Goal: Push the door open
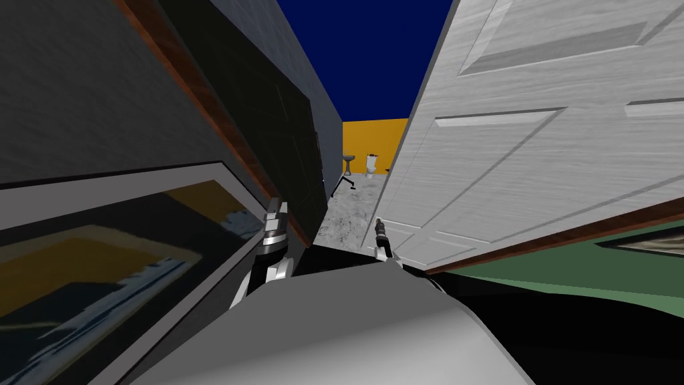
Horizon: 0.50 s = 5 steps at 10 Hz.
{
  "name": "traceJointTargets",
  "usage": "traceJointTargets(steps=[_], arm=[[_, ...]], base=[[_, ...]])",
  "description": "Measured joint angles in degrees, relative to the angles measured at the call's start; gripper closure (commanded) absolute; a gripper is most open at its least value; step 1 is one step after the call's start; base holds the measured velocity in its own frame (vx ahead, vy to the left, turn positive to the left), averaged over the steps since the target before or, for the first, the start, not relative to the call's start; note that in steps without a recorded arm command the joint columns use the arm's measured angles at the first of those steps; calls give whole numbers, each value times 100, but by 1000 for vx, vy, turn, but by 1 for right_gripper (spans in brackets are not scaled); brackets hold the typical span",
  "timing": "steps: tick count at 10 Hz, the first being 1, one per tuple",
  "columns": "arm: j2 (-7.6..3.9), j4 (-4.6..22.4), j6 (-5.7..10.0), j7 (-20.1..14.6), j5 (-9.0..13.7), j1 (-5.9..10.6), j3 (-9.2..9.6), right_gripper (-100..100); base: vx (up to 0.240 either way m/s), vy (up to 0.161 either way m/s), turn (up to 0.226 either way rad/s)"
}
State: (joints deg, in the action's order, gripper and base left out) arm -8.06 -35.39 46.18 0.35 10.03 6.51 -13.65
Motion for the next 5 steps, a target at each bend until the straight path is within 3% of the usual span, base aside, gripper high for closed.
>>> traceJointTargets(steps=[1,2,4,5], arm=[[-6,-52,-31,11,23,-39,-37,100],[-31,148,45,23,56,68,-90,100],[-27,-14,-21,57,111,-47,-180,100],[-50,79,21,67,143,-16,-231,100]], base=[[180,-10,-45],[189,1,-28],[207,6,-50],[182,-8,-44]])
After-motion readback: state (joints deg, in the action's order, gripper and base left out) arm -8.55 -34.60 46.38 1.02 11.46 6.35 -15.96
